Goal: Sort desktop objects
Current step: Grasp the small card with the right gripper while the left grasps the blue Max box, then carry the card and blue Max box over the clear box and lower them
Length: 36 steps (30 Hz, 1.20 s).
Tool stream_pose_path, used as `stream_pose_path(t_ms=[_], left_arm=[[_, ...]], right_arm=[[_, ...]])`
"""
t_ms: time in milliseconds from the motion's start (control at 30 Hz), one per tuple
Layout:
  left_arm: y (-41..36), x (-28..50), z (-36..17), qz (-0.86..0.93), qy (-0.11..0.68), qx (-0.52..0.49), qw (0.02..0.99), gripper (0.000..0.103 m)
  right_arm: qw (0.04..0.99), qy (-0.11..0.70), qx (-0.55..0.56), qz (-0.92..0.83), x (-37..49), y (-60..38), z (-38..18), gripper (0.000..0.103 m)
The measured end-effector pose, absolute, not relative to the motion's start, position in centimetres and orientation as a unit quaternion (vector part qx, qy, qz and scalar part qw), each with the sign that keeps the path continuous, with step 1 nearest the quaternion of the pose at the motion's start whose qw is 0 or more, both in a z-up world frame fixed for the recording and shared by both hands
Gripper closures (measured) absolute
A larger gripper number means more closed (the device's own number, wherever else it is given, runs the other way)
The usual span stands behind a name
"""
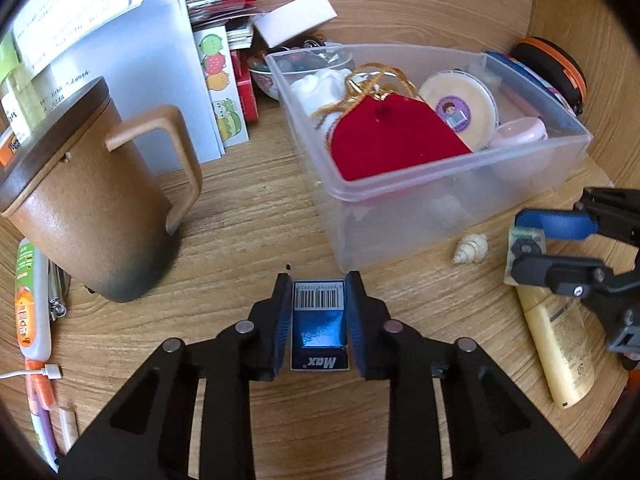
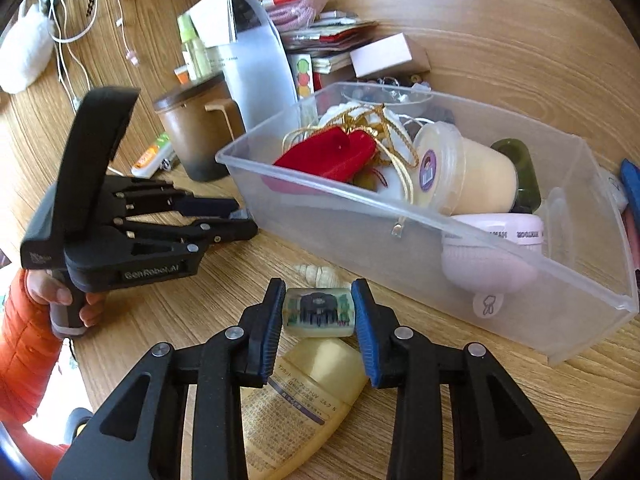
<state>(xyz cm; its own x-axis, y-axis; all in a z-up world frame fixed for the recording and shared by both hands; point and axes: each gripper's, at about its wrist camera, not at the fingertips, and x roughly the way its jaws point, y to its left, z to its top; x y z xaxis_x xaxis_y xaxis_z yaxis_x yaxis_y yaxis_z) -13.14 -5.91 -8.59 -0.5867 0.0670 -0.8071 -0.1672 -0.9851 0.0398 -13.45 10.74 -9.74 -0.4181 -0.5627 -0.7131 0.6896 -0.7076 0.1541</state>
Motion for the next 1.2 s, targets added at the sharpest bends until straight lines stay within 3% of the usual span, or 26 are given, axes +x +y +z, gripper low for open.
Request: stream_pose_path(t_ms=[1200], left_arm=[[-2.6,-9.7,-0.4,0.929,0.041,-0.351,0.111,0.077]], right_arm=[[0.358,0.052,0.337,-0.869,-12.6,14.5,-4.8,0.072]])
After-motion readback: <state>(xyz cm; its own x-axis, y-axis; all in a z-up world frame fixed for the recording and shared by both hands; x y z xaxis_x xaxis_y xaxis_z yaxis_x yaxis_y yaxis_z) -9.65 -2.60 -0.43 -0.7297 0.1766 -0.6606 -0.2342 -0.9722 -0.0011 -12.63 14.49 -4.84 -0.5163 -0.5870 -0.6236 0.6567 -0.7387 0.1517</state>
